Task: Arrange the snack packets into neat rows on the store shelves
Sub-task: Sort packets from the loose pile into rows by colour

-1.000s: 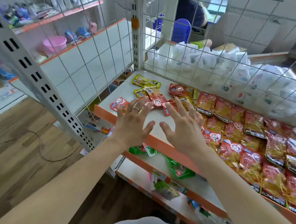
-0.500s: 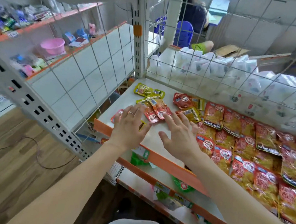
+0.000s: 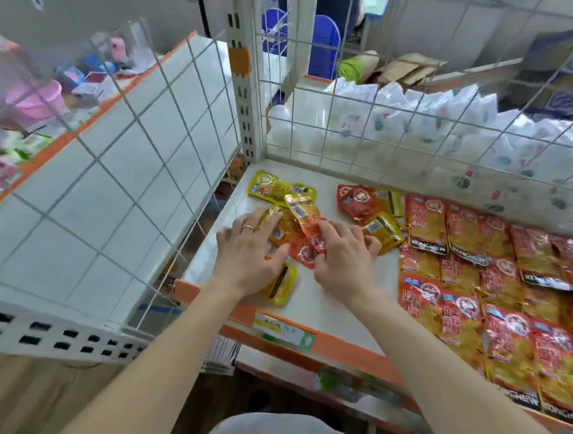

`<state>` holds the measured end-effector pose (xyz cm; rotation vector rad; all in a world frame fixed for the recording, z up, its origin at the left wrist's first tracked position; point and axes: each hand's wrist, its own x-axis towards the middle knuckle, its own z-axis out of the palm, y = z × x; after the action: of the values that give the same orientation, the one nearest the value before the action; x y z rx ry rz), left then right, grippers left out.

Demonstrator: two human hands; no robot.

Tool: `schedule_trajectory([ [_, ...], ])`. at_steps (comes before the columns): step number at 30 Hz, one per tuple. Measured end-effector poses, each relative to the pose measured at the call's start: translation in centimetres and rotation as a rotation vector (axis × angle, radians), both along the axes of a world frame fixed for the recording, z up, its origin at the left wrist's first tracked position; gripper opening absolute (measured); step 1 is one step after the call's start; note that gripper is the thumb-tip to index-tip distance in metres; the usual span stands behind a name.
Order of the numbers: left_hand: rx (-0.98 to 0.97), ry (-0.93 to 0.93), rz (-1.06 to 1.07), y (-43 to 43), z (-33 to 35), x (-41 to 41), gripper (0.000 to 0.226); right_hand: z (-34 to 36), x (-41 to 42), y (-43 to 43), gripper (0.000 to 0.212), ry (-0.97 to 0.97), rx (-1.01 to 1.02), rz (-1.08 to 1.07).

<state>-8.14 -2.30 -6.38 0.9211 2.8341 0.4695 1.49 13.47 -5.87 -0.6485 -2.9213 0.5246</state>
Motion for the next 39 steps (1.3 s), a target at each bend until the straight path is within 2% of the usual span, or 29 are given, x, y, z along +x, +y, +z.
schedule_trajectory([
  [4,0.003,0.105,-0.013,0.4,-0.6,0.0,0.074,-0.7,-0.4,0.3,0.043,0.176,0.002,-0.036],
  [7,0.184,0.143,-0.009,0.2,-0.7,0.4,0.081,-0.4,0.1,1.1,0.019,0.395,0.024,-0.068],
  [10,0.39,0.152,-0.037,0.2,0.1,0.7,0.086,1.1,0.4,2.0,0.013,0.498,0.034,0.046],
  [12,0.446,0.242,-0.123,0.5,0.8,0.7,0.072,2.4,0.2,2.6,0.01,0.511,0.015,0.221],
  [14,0.558,0.26,-0.237,0.8,0.9,0.6,0.035,3.7,-0.1,2.8,0.01,0.495,-0.061,0.356],
  [16,0.698,0.059,-0.191,0.5,1.3,1.1,0.011,4.8,-0.5,2.7,0.015,0.504,-0.182,0.36],
  [18,0.788,-0.212,0.028,-0.4,1.1,1.7,0.01,5.1,-1.3,2.6,0.014,0.499,-0.34,0.227],
  [20,0.875,-0.346,0.152,-1.5,1.1,2.3,0.011,4.4,-2.7,2.5,0.016,0.427,-0.395,0.108],
  [24,1.133,-0.603,0.299,-2.8,2.2,2.7,0.006,2.0,-5.9,1.9,0.027,0.171,-0.235,0.081],
  [28,1.144,-0.658,0.34,-3.0,2.3,2.5,0.007,1.8,-8.9,1.0,0.037,0.126,-0.149,0.056],
  [32,1.091,-0.618,0.343,-3.0,2.3,2.3,0.006,1.9,-11.9,0.5,0.053,-0.112,-0.008,0.139],
  [34,1.064,-0.614,0.331,-3.1,2.2,2.2,0.008,2.1,-12.5,0.5,0.049,-0.173,0.087,0.184],
  [37,1.045,-0.617,0.316,-3.1,2.2,2.3,0.02,2.1,-12.3,-0.1,0.029,-0.152,0.401,0.358],
  [39,1.029,-0.609,0.312,-3.1,2.1,2.3,0.02,2.4,-12.2,0.1,0.024,-0.114,0.417,0.384],
])
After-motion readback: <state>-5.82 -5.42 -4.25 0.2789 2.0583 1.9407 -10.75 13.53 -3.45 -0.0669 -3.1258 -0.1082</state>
